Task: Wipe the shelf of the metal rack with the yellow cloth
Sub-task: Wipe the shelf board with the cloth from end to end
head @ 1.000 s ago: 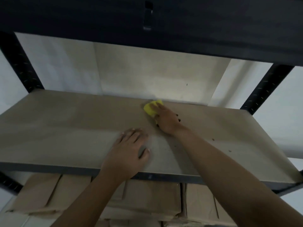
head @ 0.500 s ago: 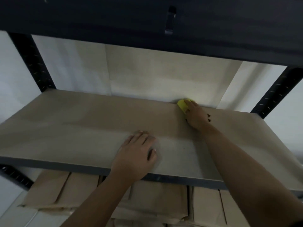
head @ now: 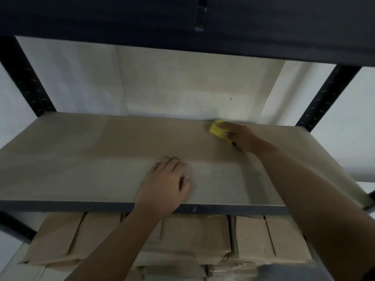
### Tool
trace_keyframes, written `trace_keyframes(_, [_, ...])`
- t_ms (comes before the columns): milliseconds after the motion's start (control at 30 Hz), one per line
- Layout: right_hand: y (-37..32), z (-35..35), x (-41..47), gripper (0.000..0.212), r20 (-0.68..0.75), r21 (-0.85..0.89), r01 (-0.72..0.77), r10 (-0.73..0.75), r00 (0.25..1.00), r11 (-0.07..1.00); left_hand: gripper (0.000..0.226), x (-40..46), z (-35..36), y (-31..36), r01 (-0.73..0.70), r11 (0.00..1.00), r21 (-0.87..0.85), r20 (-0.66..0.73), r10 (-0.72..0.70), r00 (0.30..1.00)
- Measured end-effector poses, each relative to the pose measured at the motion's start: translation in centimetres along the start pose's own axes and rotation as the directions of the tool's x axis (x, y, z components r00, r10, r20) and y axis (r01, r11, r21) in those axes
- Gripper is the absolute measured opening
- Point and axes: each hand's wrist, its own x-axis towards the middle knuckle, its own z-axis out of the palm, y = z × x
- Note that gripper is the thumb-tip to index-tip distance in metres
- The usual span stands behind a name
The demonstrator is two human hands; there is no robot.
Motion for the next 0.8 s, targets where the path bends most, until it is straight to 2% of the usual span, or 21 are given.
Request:
trace_keyframes(33, [0.3, -2.0, -1.4, 0.07, -0.084, -0.016, -0.089, 0.087, 0.993, 0.996, 0.046, 0.0, 0.0, 0.0, 0.0, 1.0, 0.005, 0.012, 0.0, 1.0])
trace_keyframes(100, [0.8, -5.2, -3.9, 0.019, -0.16, -0.139, -0.245, 0.222, 0.962, 0.96, 0.05, 0.0, 0.1, 0.0, 0.002, 1.0, 0.015, 0.031, -0.002, 1.0])
trace_keyframes(133, [0.6, -6.4, -5.5, 0.017, -0.198, -0.293, -0.321, 0.271, 0.942, 0.901, 0.052, 0.0, 0.2, 0.0, 0.005, 1.0, 0.017, 0.038, -0.006, 0.999])
trace_keyframes(167, [0.5, -7.0, -7.1, 0.026, -0.24, -0.381, -0.404, 0.333, 0.912, 0.832, 0.053, 0.0, 0.2, 0.0, 0.008, 1.0, 0.015, 0.043, -0.009, 0.999])
trace_keyframes(233, [1.1, -7.3, -9.8, 0.043, -0.317, -0.492, -0.456, 0.336, 0.887, 0.741, 0.054, 0.1, 0.3, 0.0, 0.012, 1.0, 0.01, 0.045, -0.012, 0.999])
trace_keyframes(367, [-0.1, -3.8, -13.1, 0.051, -0.354, -0.521, -0.512, 0.373, 0.858, 0.683, 0.053, 0.2, 0.4, 0.2, 0.009, 1.0, 0.012, 0.039, -0.01, 0.999])
trace_keyframes(500, [-3.7, 2.0, -14.2, 0.049, -0.379, -0.513, -0.457, 0.286, 0.88, 0.726, 0.052, 0.3, 0.8, 0.1, 0.015, 1.0, -0.014, 0.009, -0.015, 1.0])
trace_keyframes(600, [-6.4, 6.0, -14.1, 0.048, -0.293, -0.476, -0.332, 0.209, 0.933, 0.815, 0.051, 0.2, 0.8, 0.1, 0.002, 0.999, -0.04, 0.006, -0.002, 1.0])
trace_keyframes(700, [-7.1, 5.5, -14.7, 0.045, -0.172, -0.372, -0.229, 0.175, 0.969, 0.899, 0.047, -0.4, -0.3, 0.0, -0.076, 0.993, -0.095, 0.005, 0.077, 0.997])
trace_keyframes(733, [-6.5, 4.2, -15.0, 0.045, -0.18, -0.375, -0.248, 0.192, 0.965, 0.893, 0.045, -0.8, -0.6, -0.1, -0.145, 0.986, -0.077, 0.001, 0.146, 0.989])
trace_keyframes(800, [-4.2, 0.5, -15.8, 0.048, -0.323, -0.421, -0.399, 0.276, 0.905, 0.815, 0.042, -2.3, -1.0, -0.5, -0.284, 0.957, 0.053, -0.012, 0.285, 0.958])
